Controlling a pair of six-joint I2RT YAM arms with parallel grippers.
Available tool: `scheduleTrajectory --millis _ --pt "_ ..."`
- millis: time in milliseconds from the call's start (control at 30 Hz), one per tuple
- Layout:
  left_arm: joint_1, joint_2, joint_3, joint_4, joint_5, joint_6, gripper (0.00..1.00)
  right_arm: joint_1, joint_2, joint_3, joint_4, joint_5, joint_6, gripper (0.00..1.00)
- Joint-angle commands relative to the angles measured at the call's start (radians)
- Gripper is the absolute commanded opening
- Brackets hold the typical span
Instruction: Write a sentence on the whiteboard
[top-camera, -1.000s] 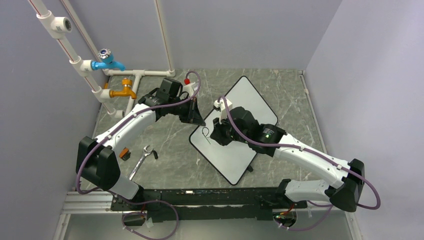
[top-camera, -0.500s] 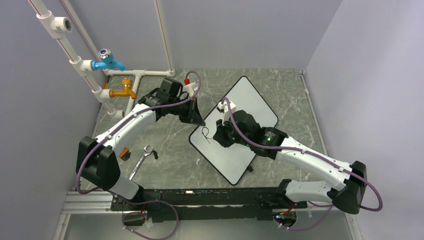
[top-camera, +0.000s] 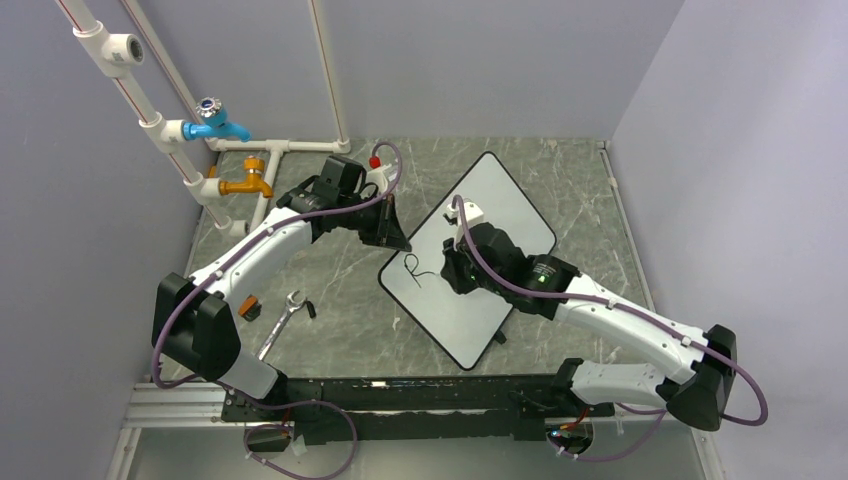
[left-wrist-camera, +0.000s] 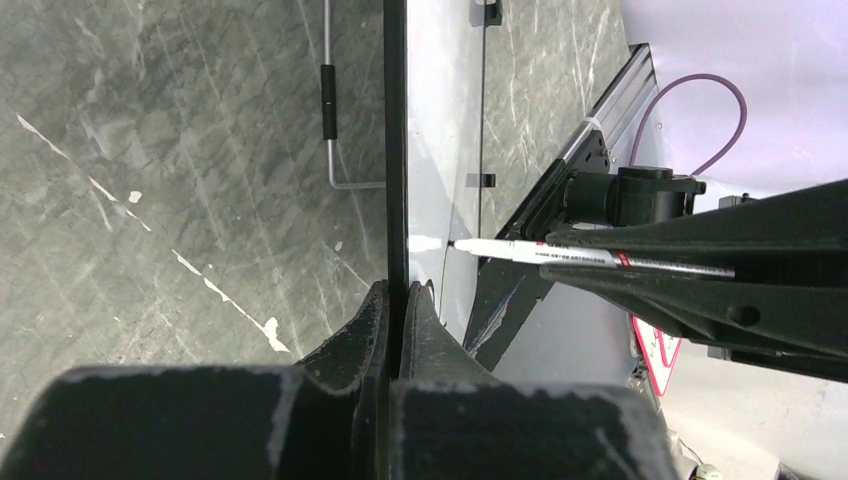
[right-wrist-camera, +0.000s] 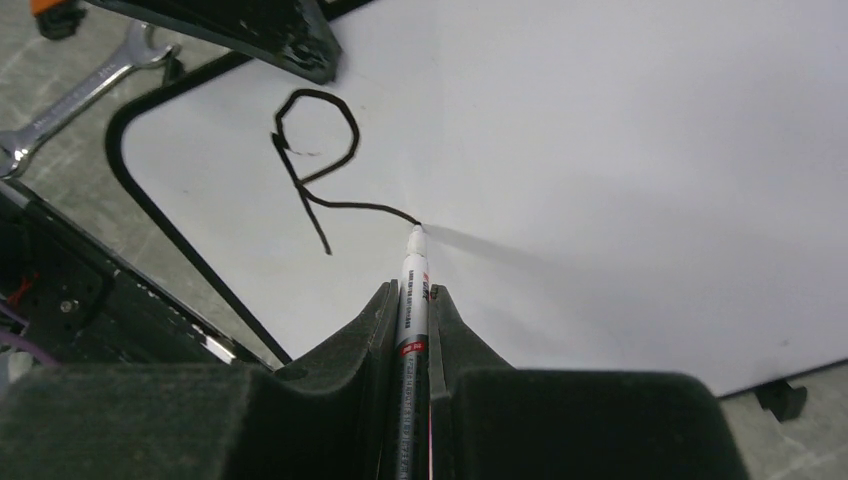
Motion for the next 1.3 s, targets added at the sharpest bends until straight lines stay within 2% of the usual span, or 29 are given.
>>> scheduleTrajectory --millis 0,300,567,967,1267 --pt "-0.024 -0.035 0.050 0.019 -0.015 0.038 0.00 -0.004 -0.062 0.041 -0.063 0.063 0.013 0.00" --pt "-0.024 0.005 0.131 -0.070 -0.074 0.043 0.00 -0.006 -0.109 0.111 -0.075 0.077 -0.028 0.00" --pt "-0.029 -0.015 0.065 -0.047 -0.110 -0.001 0.01 -0.006 -0.158 0.109 -0.069 0.053 -0.061 0.00" --pt "-0.041 -0.002 0.097 -0.058 -0.145 -0.017 0.27 -0.007 -0.237 0.070 -0.094 0.063 -0.056 0.00" --pt "-0.045 -0.005 0.109 -0.038 -0.161 -0.036 0.42 -0.009 -0.253 0.054 -0.096 0.072 -0.063 0.00"
